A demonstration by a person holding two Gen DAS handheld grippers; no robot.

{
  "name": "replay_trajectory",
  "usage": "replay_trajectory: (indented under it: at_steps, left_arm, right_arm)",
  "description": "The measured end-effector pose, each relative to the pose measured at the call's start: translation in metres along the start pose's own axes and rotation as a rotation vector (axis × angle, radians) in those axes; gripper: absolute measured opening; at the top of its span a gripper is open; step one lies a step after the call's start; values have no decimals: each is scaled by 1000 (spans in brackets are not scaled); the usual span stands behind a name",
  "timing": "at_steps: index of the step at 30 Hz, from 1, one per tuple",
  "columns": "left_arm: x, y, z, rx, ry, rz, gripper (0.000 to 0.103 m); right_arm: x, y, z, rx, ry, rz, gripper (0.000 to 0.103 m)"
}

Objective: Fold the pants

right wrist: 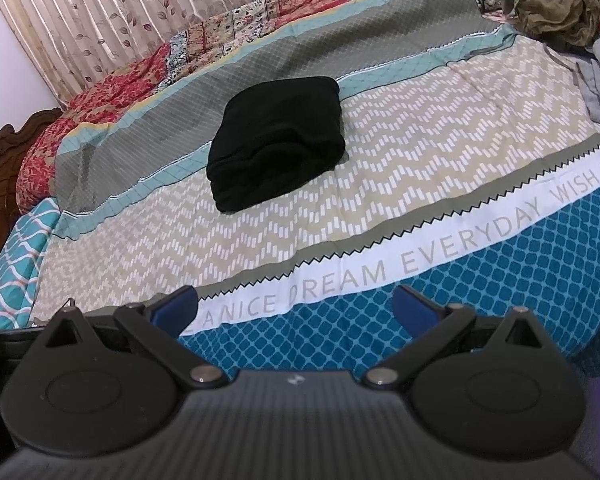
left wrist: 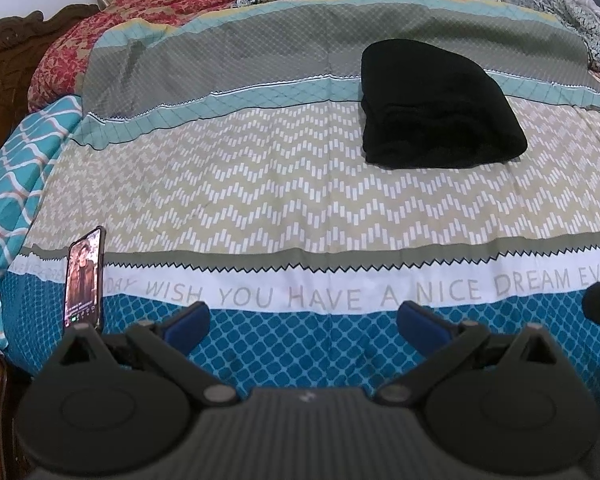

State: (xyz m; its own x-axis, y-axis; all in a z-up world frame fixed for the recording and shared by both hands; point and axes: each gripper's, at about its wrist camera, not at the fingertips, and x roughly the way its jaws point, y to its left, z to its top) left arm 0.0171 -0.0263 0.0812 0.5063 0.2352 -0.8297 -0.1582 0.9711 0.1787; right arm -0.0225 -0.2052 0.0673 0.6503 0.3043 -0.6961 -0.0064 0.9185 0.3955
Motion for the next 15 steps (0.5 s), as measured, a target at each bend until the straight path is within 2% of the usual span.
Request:
replay_trajectory:
  at_steps: [15]
  left_arm:
    - [5, 0, -1, -6, 24, -9, 103]
  right_arm:
    - [2, -1, -2, 6, 13, -2, 103]
